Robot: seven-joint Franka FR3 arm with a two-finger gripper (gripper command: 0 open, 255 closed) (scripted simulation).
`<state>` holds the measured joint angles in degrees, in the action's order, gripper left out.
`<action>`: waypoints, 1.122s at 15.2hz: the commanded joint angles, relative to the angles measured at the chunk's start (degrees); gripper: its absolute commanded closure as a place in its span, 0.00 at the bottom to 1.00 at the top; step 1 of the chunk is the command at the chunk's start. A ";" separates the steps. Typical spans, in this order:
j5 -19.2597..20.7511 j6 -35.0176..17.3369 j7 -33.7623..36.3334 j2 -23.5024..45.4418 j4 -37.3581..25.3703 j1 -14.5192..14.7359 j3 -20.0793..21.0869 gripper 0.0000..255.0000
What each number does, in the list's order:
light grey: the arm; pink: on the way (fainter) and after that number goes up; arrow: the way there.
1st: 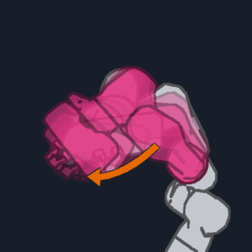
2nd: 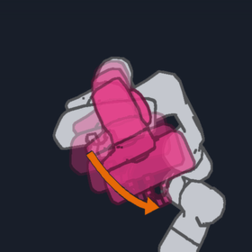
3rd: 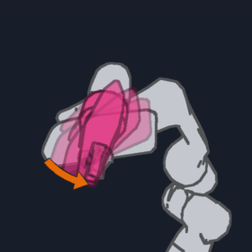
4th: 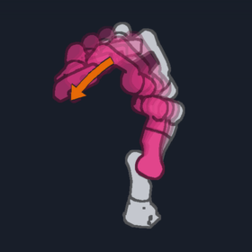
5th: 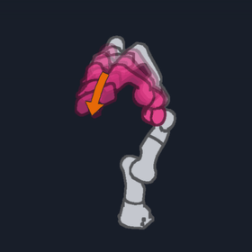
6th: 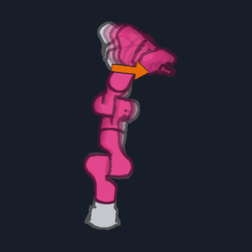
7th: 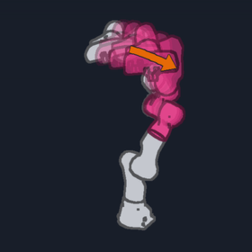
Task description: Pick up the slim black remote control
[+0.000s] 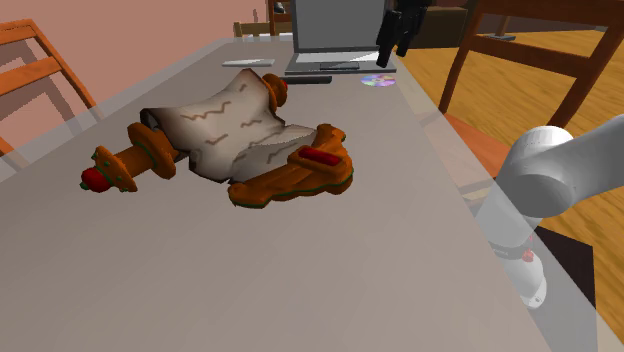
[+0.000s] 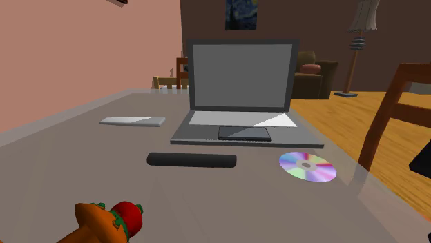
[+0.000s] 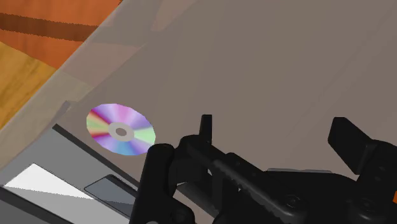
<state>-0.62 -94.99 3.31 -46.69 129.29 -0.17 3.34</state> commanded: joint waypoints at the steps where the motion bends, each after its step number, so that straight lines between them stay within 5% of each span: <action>1: 0.00 0.00 0.00 0.00 0.00 0.00 0.00 0.00; 9: 0.85 -2.10 -14.51 19.63 -12.90 1.93 -7.10 0.00; 17: -1.77 0.97 -28.50 41.21 -32.27 3.08 -11.47 0.00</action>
<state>-1.87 -94.99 -22.98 -9.16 100.93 2.95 -7.48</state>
